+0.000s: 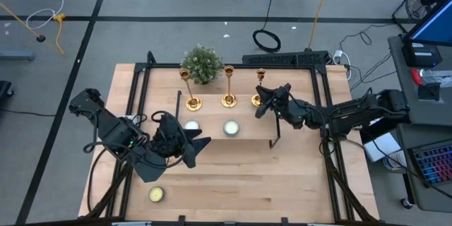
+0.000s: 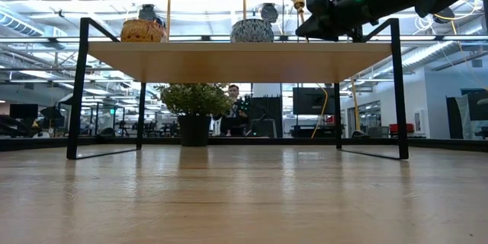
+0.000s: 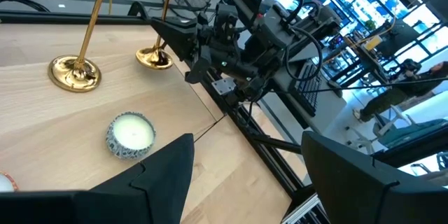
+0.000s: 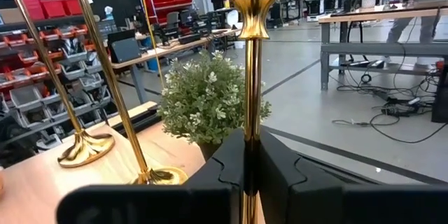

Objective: Stock candles and holders on shelf
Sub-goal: Align the gold candle holder with the other gold candle holders on the shelf

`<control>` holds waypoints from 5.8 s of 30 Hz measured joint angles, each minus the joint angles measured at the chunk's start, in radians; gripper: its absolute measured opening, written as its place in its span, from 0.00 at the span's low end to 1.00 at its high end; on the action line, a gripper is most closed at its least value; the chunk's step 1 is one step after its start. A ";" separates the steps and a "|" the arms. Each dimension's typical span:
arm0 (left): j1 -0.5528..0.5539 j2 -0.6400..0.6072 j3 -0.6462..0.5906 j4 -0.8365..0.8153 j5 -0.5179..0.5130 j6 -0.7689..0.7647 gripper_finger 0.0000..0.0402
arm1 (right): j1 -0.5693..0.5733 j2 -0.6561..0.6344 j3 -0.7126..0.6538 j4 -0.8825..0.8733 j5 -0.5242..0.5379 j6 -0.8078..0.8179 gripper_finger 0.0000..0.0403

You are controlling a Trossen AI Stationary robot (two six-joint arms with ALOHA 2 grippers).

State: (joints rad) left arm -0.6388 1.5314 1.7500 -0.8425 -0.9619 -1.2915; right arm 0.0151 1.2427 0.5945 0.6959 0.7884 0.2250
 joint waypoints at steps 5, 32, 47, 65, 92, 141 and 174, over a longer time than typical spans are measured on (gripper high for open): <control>0.000 0.000 0.000 0.000 0.000 0.000 0.67 | 0.000 0.000 0.000 0.001 0.003 -0.001 0.03; 0.018 0.000 -0.001 0.002 0.021 -0.008 0.67 | 0.033 0.092 0.000 0.152 0.052 -0.158 0.03; 0.023 0.000 -0.001 0.001 0.021 -0.009 0.67 | 0.018 0.098 0.000 0.129 0.053 -0.107 0.03; 0.023 0.000 -0.001 0.002 0.018 -0.015 0.67 | 0.018 0.097 0.000 0.060 0.049 -0.069 0.03; 0.023 0.000 -0.001 0.003 0.019 -0.012 0.67 | 0.031 0.088 0.000 0.060 0.045 -0.072 0.13; 0.023 0.006 0.000 0.032 0.018 0.007 0.67 | 0.044 -0.113 0.000 -0.142 -0.034 -0.055 0.40; 0.022 0.006 0.000 0.032 0.019 0.025 0.67 | 0.187 -0.220 0.000 -0.326 -0.087 0.025 0.16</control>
State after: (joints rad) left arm -0.6170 1.5379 1.7504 -0.8108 -0.9432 -1.2660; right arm 0.2019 1.0229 0.5941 0.3695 0.7017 0.2502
